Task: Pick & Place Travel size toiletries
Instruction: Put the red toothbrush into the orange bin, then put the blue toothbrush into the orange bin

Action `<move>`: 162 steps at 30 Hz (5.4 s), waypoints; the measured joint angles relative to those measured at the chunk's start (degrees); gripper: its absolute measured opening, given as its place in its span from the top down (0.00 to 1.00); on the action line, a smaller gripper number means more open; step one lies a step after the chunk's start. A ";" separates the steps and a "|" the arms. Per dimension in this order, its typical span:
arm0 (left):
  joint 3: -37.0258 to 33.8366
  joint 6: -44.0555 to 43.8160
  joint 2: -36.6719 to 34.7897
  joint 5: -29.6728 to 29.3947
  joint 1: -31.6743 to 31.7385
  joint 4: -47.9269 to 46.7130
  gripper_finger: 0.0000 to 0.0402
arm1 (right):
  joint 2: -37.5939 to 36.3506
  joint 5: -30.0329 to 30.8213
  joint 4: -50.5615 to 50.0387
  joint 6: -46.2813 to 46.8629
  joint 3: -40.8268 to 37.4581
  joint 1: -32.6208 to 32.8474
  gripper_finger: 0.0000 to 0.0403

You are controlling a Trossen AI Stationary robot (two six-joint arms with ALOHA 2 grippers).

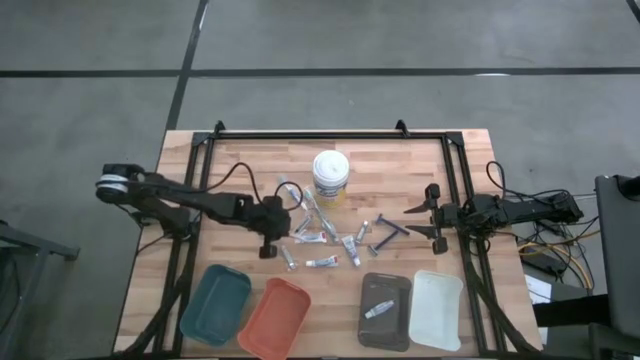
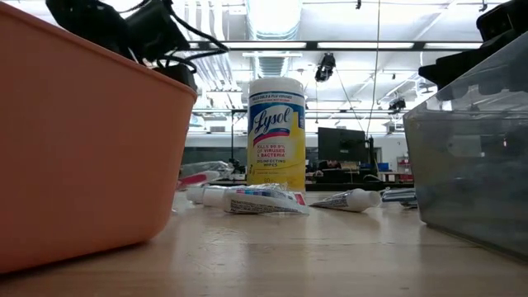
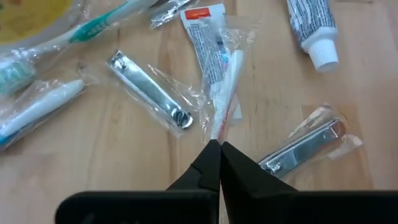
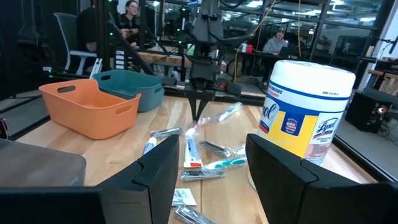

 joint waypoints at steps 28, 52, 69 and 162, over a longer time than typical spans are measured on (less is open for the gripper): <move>10.53 -11.55 -15.85 -7.93 -7.79 -12.80 1.00 | 0.00 -0.02 -0.02 -0.08 -0.02 0.02 0.55; 12.70 -18.53 -13.40 -7.76 -22.09 -0.58 0.99 | -0.02 -0.03 -0.02 -0.10 -0.02 0.02 0.55; 12.70 -22.31 -5.07 -7.63 -28.21 6.40 0.99 | 0.00 -0.01 -0.02 -0.11 -0.02 0.01 0.55; 12.20 -20.27 -10.58 -14.86 -28.70 -9.81 0.81 | 0.00 -0.02 -0.02 -0.03 -0.02 0.02 0.55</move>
